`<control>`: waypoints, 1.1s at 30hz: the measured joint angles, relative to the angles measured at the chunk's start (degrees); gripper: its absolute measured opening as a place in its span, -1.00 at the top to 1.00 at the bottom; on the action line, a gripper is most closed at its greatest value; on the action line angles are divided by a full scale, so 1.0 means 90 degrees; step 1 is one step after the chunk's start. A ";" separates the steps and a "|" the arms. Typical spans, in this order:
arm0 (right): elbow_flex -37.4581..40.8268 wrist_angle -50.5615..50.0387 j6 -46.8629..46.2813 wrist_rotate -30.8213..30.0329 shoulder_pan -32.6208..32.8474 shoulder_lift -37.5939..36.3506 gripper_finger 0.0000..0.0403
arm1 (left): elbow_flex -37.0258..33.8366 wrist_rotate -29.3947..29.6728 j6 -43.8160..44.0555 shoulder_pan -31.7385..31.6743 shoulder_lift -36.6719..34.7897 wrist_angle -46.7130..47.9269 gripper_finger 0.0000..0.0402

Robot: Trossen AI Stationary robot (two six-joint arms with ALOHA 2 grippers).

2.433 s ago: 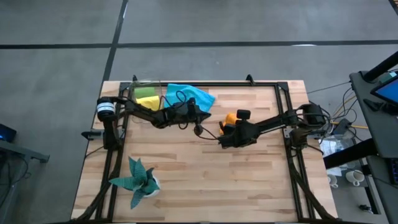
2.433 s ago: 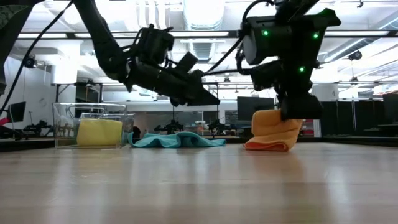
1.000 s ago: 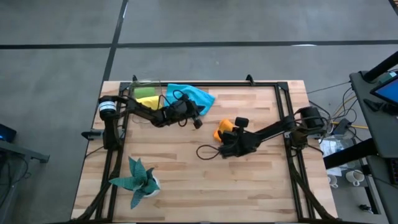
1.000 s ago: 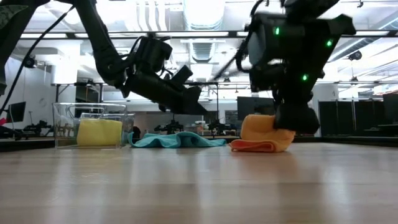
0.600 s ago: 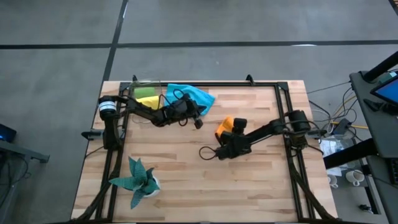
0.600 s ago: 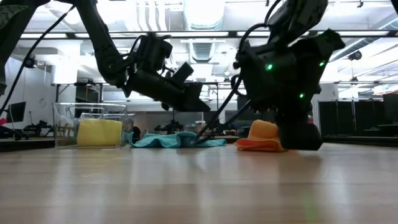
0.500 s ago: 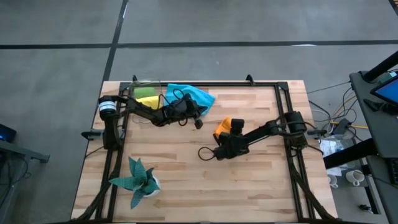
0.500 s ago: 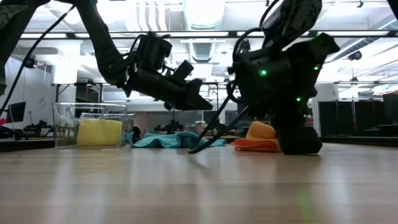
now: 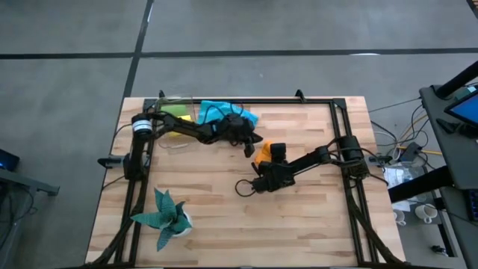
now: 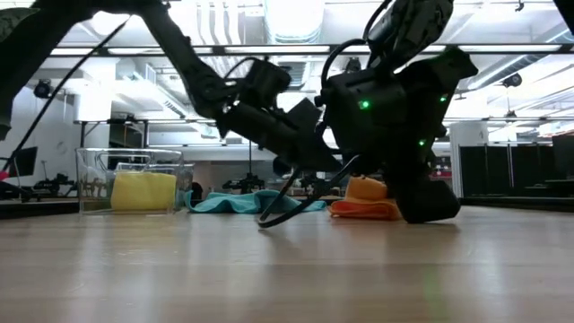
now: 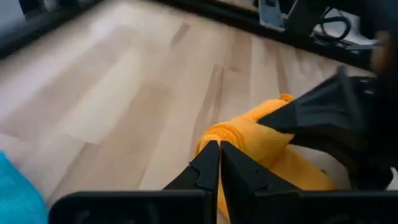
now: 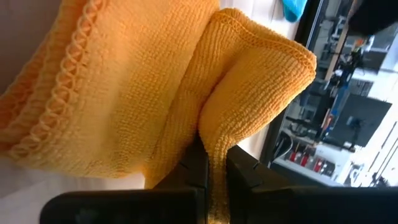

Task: Roll microfiber towels into tight, uniform cylinder then place into a basket
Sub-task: Roll the orange microfiber towel

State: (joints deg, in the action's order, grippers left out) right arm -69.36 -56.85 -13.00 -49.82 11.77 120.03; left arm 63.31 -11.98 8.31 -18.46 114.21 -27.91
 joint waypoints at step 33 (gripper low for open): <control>-0.0167 0.0331 0.1711 0.0806 -0.0080 0.0009 0.94 | 0.0925 -0.0269 0.0182 0.0199 0.1162 -0.0855 1.00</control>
State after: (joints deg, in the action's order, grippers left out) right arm -70.86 -53.86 2.39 -42.57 11.05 120.11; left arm 71.64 -14.40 9.95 -16.67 124.67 -35.61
